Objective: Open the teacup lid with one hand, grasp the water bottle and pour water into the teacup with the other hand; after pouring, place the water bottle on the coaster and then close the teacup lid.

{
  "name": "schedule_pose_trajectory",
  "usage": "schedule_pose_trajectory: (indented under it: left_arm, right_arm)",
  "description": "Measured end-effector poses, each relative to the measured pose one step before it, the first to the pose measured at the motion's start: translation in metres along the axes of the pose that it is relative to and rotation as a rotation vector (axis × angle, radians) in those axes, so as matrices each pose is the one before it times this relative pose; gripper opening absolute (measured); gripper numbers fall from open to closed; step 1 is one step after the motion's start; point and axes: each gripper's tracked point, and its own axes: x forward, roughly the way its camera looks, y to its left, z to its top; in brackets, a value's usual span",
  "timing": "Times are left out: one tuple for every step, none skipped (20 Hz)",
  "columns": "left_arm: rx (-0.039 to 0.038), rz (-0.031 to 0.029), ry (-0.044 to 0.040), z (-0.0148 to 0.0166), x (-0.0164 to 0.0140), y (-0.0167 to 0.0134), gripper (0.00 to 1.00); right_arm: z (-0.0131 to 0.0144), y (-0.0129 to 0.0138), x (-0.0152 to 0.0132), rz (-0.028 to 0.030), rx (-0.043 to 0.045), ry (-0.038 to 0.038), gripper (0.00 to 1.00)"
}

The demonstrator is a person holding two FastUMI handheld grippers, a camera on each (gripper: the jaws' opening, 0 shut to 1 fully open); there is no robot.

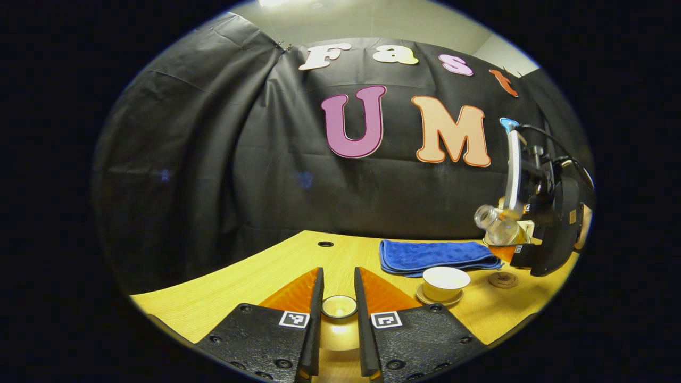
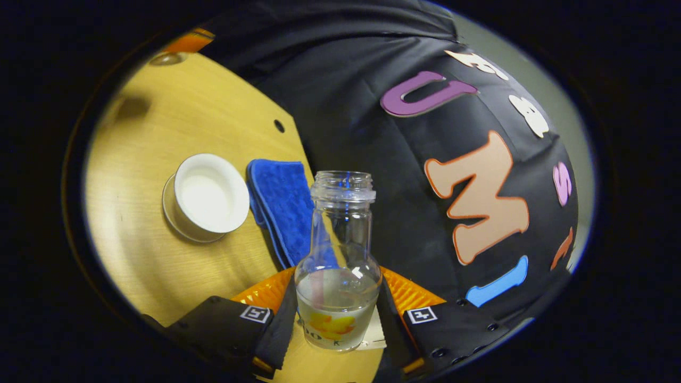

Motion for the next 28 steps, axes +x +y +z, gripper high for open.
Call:
schedule_pose_trajectory:
  left_arm:
    - [-0.00048, -0.00525, 0.00227, -0.00104, 0.00033, -0.00246, 0.28]
    - [-0.00159, -0.00553, 0.00123, -0.00084, -0.00005, -0.00312, 0.28]
    - [0.00594, -0.00092, -0.00012, 0.00029, -0.00106, -0.00059, 0.28]
    - [0.00419, -0.00024, -0.00028, -0.00208, 0.00055, -0.00054, 0.28]
    - [-0.00142, -0.00232, 0.00206, -0.00035, -0.00032, -0.00056, 0.28]
    - [-0.00203, -0.00276, 0.00243, 0.00041, 0.00014, -0.00142, 0.28]
    - [0.00137, -0.00065, 0.00110, 0.00052, 0.00014, -0.00025, 0.28]
    - [0.00440, 0.00230, -0.00209, -0.00048, 0.00025, -0.00004, 0.28]
    - [0.00114, -0.00032, -0.00038, -0.00020, -0.00015, 0.00069, 0.27]
    - [-0.00169, -0.00047, 0.00046, -0.00027, 0.00001, -0.00053, 0.28]
    - [-0.00174, -0.00227, 0.00309, -0.00051, 0.00038, -0.00049, 0.27]
    - [0.00099, -0.00088, 0.00106, -0.00038, -0.00001, -0.00145, 0.27]
    - [0.00529, 0.00047, 0.00034, -0.00028, 0.00030, -0.00055, 0.28]
    - [0.00401, -0.00012, 0.00026, -0.00046, -0.00001, -0.00023, 0.27]
    - [0.00174, -0.00215, 0.00017, -0.00048, -0.00001, -0.00122, 0.27]
    - [0.00018, -0.00172, 0.00051, -0.00050, -0.00020, -0.00066, 0.27]
    - [-0.00003, -0.00154, 0.00002, 0.00015, -0.00072, -0.00084, 0.27]
    - [0.00039, -0.00185, 0.00006, -0.00037, -0.00019, -0.00084, 0.28]
    - [0.00093, -0.00183, 0.00162, 0.00017, -0.00001, -0.00155, 0.27]
    - [0.00177, -0.00122, 0.00070, -0.00119, 0.00063, -0.00082, 0.28]
    - [0.00331, -0.00187, 0.00221, -0.00067, 0.00046, -0.00146, 0.27]
    - [0.00191, -0.00166, 0.00293, -0.00219, 0.00029, -0.00140, 0.28]
    - [-0.00052, -0.00210, 0.00286, -0.00109, 0.00080, -0.00058, 0.27]
    - [-0.00015, -0.00206, 0.00417, -0.00136, -0.00078, -0.00094, 0.27]
    - [0.00089, 0.00000, 0.00220, -0.00061, -0.00108, -0.00001, 0.28]
    - [0.00113, 0.00035, 0.00192, -0.00113, 0.00103, 0.00005, 0.28]
    - [0.00007, -0.00053, 0.00199, -0.00074, 0.00043, -0.00052, 0.27]
    - [-0.00057, -0.00030, 0.00148, -0.00067, 0.00041, -0.00057, 0.27]
  right_arm:
    - [-0.00501, -0.00449, -0.00065, 0.00136, 0.10850, -0.01101, 0.75]
    - [-0.00459, -0.00480, 0.00071, -0.01346, 0.07944, -0.00405, 0.75]
    - [-0.00545, -0.00539, -0.00193, -0.00506, 0.11565, -0.01471, 0.77]
    - [-0.00383, -0.00336, -0.00028, -0.00185, 0.07118, -0.00308, 0.79]
    - [-0.00257, -0.00329, 0.00074, 0.00062, 0.07292, -0.00382, 0.79]
    - [-0.00352, -0.00338, 0.00036, 0.00046, 0.06908, -0.00386, 0.80]
    - [-0.00246, -0.00340, 0.00231, -0.00447, 0.06132, -0.00402, 0.75]
    - [-0.00381, -0.00405, 0.00300, -0.01142, 0.07335, -0.01378, 0.79]
    - [-0.00199, -0.00500, 0.00081, -0.01410, 0.04078, -0.00977, 0.75]
    - [-0.00220, -0.00351, 0.00098, -0.00717, 0.05122, -0.00902, 0.76]
    - [-0.00231, -0.00483, 0.00058, -0.00179, 0.03950, -0.00764, 0.77]
    - [-0.00292, -0.00161, -0.00152, 0.00145, 0.03840, -0.00751, 0.78]
    - [-0.00413, -0.00109, -0.00184, 0.00142, 0.03900, -0.01028, 0.78]
    - [-0.00506, -0.00187, -0.00111, -0.00447, 0.02738, 0.00206, 0.78]
    - [-0.00469, -0.00451, -0.00036, -0.01187, 0.01740, -0.00189, 0.79]
    - [-0.00403, -0.00361, 0.00003, -0.01112, 0.01918, -0.00461, 0.77]
    - [-0.00194, -0.00131, 0.00029, -0.00768, 0.02301, -0.00042, 0.77]
    - [-0.00475, -0.00048, -0.00077, -0.00261, 0.02480, 0.00296, 0.77]
    - [-0.00282, -0.00137, -0.00048, -0.00641, 0.01993, 0.00106, 0.78]
    - [-0.00093, -0.00189, 0.00086, -0.00340, 0.01113, -0.00756, 0.77]
    - [-0.00091, 0.00014, 0.00049, -0.00443, 0.00214, -0.00015, 0.77]
    - [-0.00204, 0.00117, 0.00034, 0.00022, 0.00056, -0.00133, 0.77]
    - [-0.00185, 0.00041, -0.00004, -0.00210, -0.00350, 0.00513, 0.77]
    - [0.00176, 0.00032, -0.00006, -0.00472, -0.00597, -0.01711, 0.77]
    - [-0.00129, 0.00009, 0.00117, 0.00023, -0.00281, 0.00019, 0.77]
    - [-0.00151, 0.00176, -0.00007, -0.00025, -0.00053, -0.00318, 0.77]
    - [0.00210, -0.00015, 0.00025, -0.00489, -0.00366, -0.00990, 0.77]
    - [-0.00059, -0.00084, -0.00074, -0.00425, 0.00032, -0.00011, 0.76]
